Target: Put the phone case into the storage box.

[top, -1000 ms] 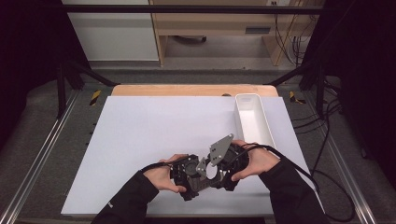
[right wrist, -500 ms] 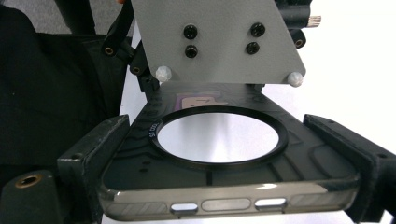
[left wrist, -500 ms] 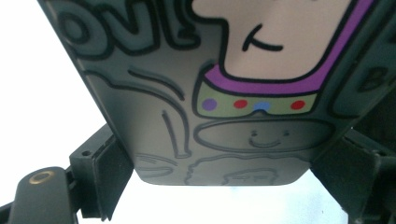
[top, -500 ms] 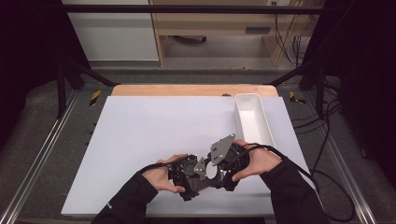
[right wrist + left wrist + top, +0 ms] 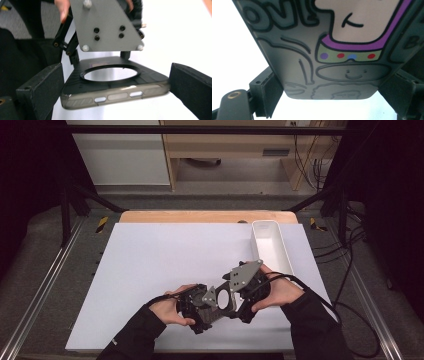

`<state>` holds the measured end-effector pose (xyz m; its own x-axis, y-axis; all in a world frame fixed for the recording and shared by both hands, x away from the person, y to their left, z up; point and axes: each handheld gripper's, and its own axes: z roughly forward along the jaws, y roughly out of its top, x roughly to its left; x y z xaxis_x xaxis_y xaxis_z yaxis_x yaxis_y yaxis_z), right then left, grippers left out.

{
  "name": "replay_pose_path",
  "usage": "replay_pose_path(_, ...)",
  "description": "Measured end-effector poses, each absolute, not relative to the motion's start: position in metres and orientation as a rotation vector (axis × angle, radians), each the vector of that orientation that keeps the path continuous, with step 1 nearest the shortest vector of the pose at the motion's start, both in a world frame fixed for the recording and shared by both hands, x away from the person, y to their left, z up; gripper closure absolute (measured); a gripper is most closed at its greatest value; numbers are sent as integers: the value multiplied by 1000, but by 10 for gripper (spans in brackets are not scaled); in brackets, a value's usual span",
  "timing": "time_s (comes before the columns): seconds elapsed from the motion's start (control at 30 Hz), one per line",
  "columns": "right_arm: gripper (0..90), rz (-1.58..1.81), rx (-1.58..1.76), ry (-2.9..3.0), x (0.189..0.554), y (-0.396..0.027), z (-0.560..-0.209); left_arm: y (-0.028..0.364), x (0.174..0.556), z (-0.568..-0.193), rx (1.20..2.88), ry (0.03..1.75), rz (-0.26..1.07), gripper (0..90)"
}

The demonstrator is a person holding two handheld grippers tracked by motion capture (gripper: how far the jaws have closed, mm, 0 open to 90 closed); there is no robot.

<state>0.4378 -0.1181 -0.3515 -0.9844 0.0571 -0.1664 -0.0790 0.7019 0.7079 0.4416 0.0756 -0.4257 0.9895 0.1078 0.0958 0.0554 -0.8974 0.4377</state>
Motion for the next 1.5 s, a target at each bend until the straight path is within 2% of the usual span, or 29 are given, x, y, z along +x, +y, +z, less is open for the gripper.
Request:
replay_pose_path(0.53, 20, 1356, 52, 2618, 436, -146, -356, 93, 441, -429, 2589, 167, 154, 116)
replay_pose_path(1.07, 23, 1461, 91, 2598, 434, -148, -377, 99, 439, -427, 2474, 151, 108, 115)
replay_pose_path(1.5, 31, 1524, 95, 2594, 435, -145, -382, 94, 440, -422, 2455, 113, 82, 115)
